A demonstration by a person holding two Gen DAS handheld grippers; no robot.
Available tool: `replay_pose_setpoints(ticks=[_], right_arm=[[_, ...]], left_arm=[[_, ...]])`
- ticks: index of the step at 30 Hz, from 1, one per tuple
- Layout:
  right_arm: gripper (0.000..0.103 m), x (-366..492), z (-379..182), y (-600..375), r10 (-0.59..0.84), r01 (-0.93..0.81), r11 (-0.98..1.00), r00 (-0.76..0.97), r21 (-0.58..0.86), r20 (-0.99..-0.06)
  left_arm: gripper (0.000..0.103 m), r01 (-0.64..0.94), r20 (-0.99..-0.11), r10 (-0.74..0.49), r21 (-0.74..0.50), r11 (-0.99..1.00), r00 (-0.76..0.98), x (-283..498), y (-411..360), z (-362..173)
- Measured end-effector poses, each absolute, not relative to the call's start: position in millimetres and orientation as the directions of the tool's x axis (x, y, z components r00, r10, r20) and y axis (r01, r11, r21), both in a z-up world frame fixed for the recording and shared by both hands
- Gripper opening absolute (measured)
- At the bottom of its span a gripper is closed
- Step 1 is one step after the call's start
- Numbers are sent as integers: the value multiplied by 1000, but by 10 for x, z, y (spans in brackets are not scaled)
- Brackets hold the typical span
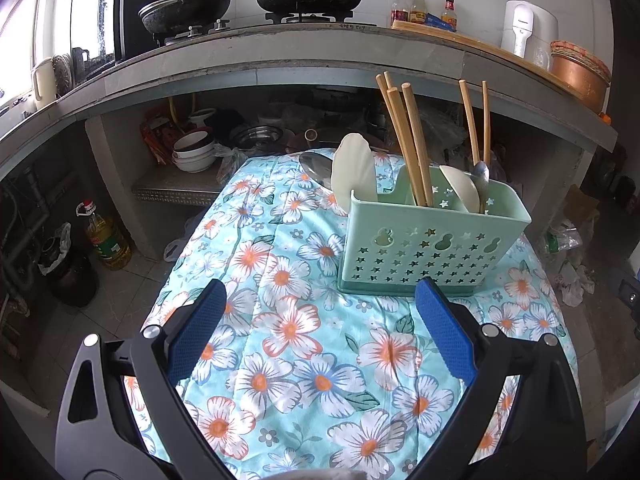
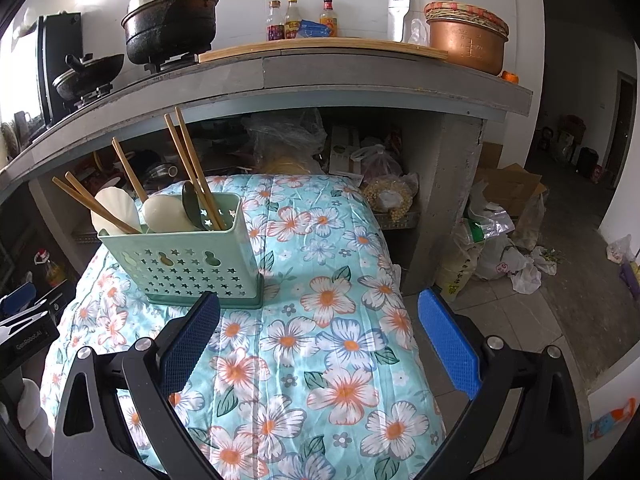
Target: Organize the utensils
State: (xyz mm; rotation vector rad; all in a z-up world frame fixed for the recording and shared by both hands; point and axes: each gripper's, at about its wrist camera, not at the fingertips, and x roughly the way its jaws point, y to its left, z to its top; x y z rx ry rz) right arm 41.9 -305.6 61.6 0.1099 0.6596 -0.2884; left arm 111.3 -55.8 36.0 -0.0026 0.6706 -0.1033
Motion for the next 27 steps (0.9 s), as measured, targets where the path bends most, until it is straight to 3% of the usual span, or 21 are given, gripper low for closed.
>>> replay_pose_setpoints(ticks=[27], right_arm=[[97,426,624,-3042,-224,296,955,754,14,-618]], left_arm=[[92,90,-620,-89,-30,995,780,1114,-561,360]])
